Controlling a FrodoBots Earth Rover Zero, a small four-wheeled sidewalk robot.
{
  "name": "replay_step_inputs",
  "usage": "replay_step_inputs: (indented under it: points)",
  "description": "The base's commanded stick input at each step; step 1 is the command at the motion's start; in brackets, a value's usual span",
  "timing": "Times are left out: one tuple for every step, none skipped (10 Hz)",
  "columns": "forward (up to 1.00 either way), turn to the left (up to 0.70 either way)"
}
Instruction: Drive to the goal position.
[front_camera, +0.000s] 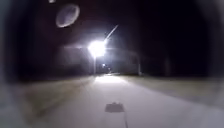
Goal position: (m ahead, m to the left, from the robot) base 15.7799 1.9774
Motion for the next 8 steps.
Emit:
replay_step_inputs:
  points:
    - [0.71,0.19]
    - [0.52,0.14]
    - [0.33,0.09]
    - [0.14,0.04]
    - [0.21,0.00]
    - [1.00,0.00]
    - [1.00,0.00]
    - [1.00,0.00]
